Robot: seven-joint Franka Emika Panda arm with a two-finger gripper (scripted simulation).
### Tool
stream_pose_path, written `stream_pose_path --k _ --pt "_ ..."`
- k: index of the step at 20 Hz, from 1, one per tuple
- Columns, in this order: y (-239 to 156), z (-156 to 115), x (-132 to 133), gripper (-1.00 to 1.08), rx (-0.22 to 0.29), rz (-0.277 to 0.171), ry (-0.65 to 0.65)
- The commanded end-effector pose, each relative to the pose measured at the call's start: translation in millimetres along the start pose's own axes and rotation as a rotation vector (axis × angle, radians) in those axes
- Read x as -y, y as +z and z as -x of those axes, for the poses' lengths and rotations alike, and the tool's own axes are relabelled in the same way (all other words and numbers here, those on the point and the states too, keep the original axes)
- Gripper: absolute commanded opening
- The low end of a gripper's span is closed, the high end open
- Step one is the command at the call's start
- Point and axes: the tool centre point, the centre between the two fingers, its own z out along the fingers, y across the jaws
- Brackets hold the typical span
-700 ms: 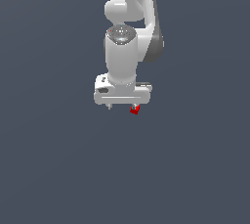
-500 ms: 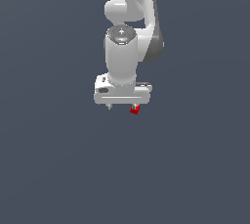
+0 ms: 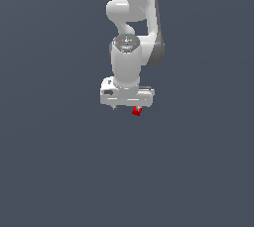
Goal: Pick up the red cube and move it to a goal position.
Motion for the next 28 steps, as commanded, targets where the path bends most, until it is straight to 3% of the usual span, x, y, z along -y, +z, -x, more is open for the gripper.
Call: stream_pose_path --k 1,14,26,27,28 --pt "13.3 10.2 3.8 1.0 0.004 0.0 0.034" --pt "100.8 71.3 37.8 1.0 0.024 0.0 0.267" --pt "132.9 89.5 55.0 1.0 0.031 -0.001 0.35" --pt "132.9 89.5 55.0 -1.0 0.031 -0.001 0.35" --pt "132.9 89.5 55.0 -1.0 0.031 -0.001 0.35"
